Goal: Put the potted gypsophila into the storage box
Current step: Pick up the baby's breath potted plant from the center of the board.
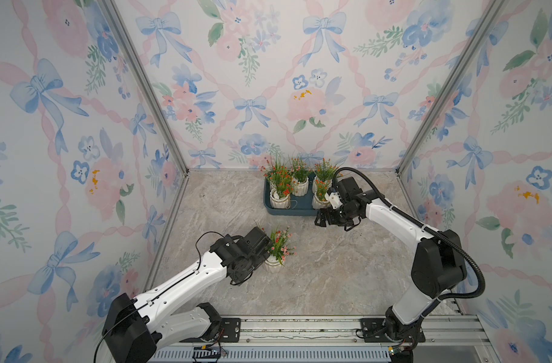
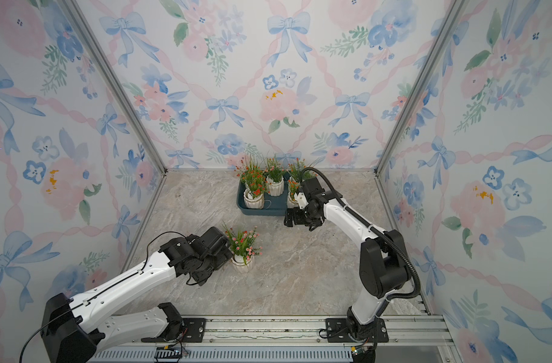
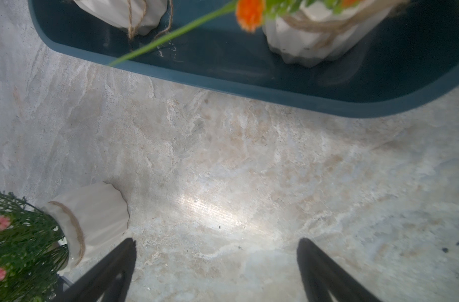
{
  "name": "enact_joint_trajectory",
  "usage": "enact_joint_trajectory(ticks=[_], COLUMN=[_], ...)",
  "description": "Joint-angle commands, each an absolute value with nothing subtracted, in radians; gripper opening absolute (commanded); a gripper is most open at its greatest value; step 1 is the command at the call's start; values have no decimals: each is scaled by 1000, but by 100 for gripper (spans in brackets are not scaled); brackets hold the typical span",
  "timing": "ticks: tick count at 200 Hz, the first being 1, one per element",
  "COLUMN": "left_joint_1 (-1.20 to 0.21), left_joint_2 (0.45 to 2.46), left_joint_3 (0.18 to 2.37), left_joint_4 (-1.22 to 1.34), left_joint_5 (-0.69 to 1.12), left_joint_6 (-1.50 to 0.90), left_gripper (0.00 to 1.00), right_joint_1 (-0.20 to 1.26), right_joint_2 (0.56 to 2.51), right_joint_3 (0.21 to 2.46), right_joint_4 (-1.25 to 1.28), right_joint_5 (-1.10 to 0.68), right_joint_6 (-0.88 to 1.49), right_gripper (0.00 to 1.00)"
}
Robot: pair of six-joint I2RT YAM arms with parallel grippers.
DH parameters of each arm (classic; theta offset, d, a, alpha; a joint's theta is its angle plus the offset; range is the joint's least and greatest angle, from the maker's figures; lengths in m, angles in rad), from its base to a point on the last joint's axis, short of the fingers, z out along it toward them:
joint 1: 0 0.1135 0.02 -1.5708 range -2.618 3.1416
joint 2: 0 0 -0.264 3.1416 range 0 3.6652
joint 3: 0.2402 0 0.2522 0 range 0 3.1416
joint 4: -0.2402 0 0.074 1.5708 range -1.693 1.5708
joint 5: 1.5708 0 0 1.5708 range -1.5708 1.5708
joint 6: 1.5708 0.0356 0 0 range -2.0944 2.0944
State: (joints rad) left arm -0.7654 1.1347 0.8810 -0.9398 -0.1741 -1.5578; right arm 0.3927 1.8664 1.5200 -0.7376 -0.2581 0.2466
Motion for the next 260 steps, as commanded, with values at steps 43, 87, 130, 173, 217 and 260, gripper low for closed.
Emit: enact_joint_trajectory(ticks=[43, 87, 130, 173, 217, 260], left_joint_1=[-779, -775, -771, -767, -748, -727], left_joint_2=[1212, 1250, 1276, 1281, 1308, 1328], left_joint_3=[898, 868, 828, 807, 798, 791], left_joint_4=[-890, -815, -766, -727, -702, -687], left_joint_5=[-149, -109, -91, -97, -102, -100], left_joint_6=[-1525, -1491, -1474, -1476, -1451, -1422], left_gripper=[94, 90, 86, 80, 77, 72], right_joint_1=[375, 374, 372, 372, 372, 372], right_joint_2=[1853, 1844, 1850, 1855, 1858, 1863], right_joint_3=[1494, 1496, 1499, 1496, 1496, 1496], right_joint_4=[-731, -746, -749, -750, -750, -752], right_joint_5=[-279, -262, -259, -258, -259, -260], right_joint_6=[258, 249, 247, 245, 244, 245], right_gripper=[97, 97, 97, 97, 97, 97])
